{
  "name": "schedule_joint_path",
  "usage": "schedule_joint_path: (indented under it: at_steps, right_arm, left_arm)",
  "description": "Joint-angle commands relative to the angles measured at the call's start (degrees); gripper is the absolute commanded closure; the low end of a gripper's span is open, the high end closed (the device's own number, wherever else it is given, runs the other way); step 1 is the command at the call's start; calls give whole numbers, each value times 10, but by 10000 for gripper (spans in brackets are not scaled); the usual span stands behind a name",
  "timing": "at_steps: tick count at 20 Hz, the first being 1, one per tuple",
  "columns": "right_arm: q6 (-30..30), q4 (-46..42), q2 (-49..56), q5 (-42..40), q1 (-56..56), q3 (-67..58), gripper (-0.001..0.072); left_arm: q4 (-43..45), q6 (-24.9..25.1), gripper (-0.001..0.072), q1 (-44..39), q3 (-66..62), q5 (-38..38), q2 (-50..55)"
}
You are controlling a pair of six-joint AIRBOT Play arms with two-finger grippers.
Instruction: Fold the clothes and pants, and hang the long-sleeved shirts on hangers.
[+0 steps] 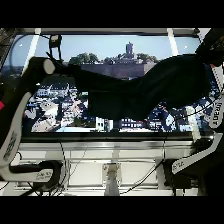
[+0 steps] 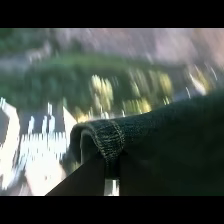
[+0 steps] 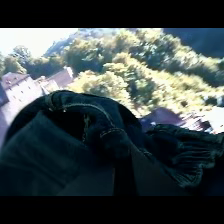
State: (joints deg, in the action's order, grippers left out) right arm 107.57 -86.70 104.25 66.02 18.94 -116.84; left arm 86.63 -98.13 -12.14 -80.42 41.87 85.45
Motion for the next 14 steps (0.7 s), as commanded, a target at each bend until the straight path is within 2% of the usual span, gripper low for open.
schedule_joint_path:
  at_steps: [1, 2, 3, 4, 5, 6, 7, 8, 9, 10, 11, 12, 14]
  right_arm:
    - [268, 24, 16, -50, 0, 1, 603]
    - [348, 31, 20, -85, 0, 1, 335]
    - [332, 42, 21, -116, 0, 0, 151]
    - [273, 44, 21, -137, 0, 0, 149]
    - [210, 43, 21, -137, 2, -1, 150]
    - [151, 44, 21, -123, 8, -1, 150]
    - [109, 45, 21, -99, 16, -1, 154]
    - [78, 44, 21, -68, 27, -1, 195]
    - [42, 44, 21, -32, 42, -1, 322]
    - [-3, 44, 21, -1, 57, -1, 446]
    - [-38, 45, 21, 28, 73, -1, 599]
    - [-66, 51, 21, 54, 88, -1, 671]
    - [-149, 103, 21, 100, 121, -1, 673]
  left_arm:
    - [3, -116, 680, 24, 0, -265, 95]
    - [1, -176, 567, 32, 0, -313, 106]
    - [1, -236, 322, 41, 0, -344, 111]
    - [1, -275, 185, 50, 0, -350, 111]
    - [2, -290, 180, 61, 0, -337, 107]
    - [4, -283, 182, 71, 0, -308, 99]
    - [4, -267, 221, 83, 0, -263, 90]
    - [4, -248, 344, 94, 0, -210, 80]
    - [4, -220, 539, 106, 0, -150, 70]
    - [4, -190, 682, 116, 0, -101, 61]
    - [4, -147, 687, 123, 0, -56, 53]
    - [3, -91, 688, 126, 0, -27, 45]
    - [0, 38, 688, 117, 0, 16, 24]
